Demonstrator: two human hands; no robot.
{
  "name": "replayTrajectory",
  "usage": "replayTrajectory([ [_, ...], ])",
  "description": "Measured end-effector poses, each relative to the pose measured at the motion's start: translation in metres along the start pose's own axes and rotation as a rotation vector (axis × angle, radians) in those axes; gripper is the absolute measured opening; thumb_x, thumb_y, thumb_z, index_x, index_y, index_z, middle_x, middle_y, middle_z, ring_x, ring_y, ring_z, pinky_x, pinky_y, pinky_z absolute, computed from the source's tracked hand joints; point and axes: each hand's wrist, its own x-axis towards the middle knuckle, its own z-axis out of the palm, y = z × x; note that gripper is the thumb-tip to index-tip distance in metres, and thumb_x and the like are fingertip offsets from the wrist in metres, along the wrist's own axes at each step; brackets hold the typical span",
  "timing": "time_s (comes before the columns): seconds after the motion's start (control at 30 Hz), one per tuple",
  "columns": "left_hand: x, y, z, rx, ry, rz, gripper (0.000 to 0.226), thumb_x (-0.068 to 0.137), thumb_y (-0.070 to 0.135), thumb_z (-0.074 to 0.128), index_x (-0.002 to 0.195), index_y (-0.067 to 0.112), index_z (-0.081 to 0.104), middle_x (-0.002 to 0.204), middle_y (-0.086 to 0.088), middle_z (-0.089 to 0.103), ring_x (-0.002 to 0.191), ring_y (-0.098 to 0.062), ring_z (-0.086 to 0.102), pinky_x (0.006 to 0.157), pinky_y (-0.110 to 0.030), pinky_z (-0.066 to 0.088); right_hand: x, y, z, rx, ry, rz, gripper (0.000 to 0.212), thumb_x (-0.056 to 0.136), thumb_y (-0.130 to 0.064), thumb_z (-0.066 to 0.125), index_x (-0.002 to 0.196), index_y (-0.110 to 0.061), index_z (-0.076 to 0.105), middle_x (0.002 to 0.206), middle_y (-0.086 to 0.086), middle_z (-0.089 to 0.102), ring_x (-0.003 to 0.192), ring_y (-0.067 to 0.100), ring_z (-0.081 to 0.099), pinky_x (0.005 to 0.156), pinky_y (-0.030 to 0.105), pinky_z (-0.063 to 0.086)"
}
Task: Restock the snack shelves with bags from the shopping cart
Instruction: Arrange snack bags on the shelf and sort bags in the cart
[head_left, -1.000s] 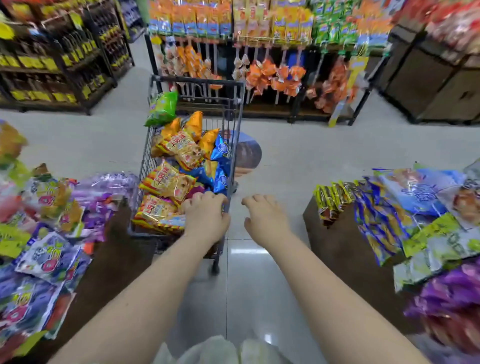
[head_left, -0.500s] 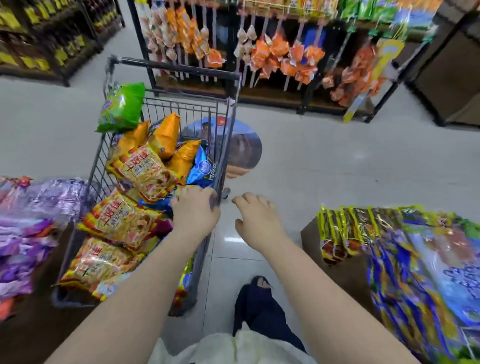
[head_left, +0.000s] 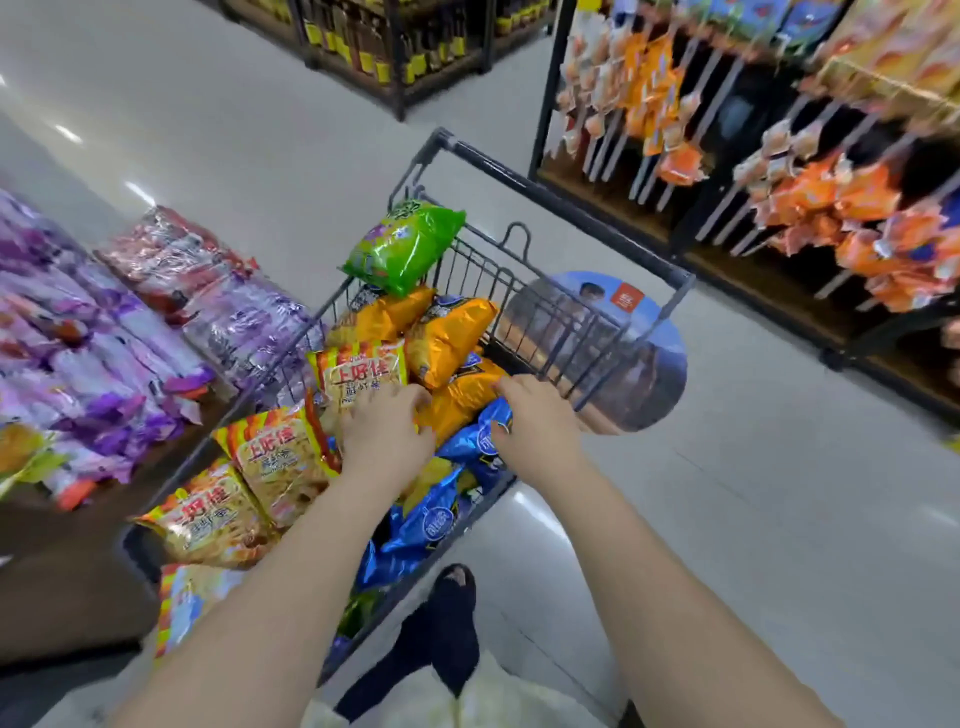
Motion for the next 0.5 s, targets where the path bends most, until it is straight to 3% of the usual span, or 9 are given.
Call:
replayTrajectory([
  [0.23,0.08,-0.042,-0.008,-0.049,0.07,-0.202,0.034,0.083,0.031,0.064,0.117,0.032,0.064,0.119,-0.002,0.061,0.117,-0.03,0.051,0.091,-0.046,0.043,0.108,-0.011,0.011,0.158,-0.159,-0.068,0.054,0.09,-0.024,0.059,0.142,-0.021,0.042,0.141,0.003,0.045,0.129,0.026,0.042,0.103,0.044,0.04],
  [0.5,0.148,-0.049,-0.013,-0.226,0.111,-0.358,0.03,0.084,0.036,0.065,0.114,0.031,0.063,0.11,-0.005,0.061,0.114,-0.032,0.051,0.095,-0.047,0.044,0.2,-0.012,0.015,0.313,-0.223,-0.045,0.057,0.087,-0.019,0.065,0.14,-0.017,0.044,0.138,0.006,0.05,0.129,0.022,0.044,0.104,0.035,0.038],
])
